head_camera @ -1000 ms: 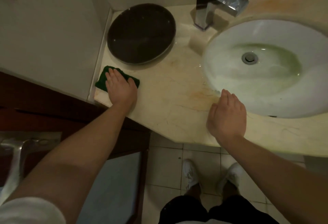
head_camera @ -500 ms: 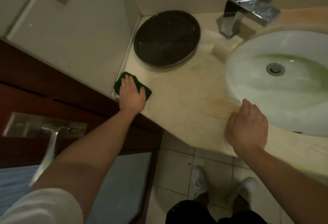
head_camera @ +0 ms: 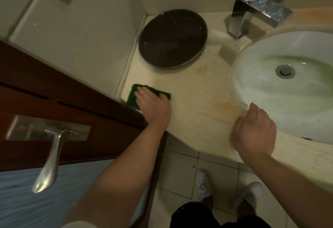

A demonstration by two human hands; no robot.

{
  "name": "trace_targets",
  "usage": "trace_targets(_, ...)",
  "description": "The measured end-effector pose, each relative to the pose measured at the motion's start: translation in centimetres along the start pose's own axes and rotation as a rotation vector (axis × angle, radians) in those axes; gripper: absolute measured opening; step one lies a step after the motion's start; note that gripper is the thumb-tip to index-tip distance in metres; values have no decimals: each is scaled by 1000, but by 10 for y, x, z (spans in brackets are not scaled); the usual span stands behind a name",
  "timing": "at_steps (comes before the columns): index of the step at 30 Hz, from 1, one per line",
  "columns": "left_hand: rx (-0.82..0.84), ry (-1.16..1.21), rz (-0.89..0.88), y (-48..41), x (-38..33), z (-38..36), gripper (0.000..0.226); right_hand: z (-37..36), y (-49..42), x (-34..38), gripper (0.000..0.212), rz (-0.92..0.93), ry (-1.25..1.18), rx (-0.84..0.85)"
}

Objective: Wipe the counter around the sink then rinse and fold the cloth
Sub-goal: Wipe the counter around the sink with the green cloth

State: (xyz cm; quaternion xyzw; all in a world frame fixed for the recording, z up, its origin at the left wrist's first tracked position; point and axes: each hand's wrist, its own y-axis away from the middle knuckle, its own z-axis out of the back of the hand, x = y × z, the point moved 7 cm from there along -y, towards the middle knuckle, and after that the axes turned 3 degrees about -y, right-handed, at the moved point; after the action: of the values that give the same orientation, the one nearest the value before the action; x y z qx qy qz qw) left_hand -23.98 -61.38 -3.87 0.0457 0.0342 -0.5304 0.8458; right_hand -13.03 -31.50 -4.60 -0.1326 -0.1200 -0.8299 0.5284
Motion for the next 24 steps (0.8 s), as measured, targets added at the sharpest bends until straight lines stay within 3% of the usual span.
trace_targets(3, 66, 57, -194, 18, -22, -7, 74, 1, 1, 1, 60, 2, 11, 7)
trace_targets(5, 61, 29, -216, 12, -13, -8, 76, 2, 0, 1, 60, 5, 15, 6)
trace_targets(10, 46, -7, 14, -39, 38, -1, 76, 3, 1, 3, 60, 6, 15, -5)
trace_targets(13, 54, -9, 20, -44, 36, -2, 74, 2, -2, 1, 58, 0, 24, -5)
trace_targets(24, 127, -85, -719, 86, -78, -20, 74, 0, -2, -2, 57, -22, 4, 30)
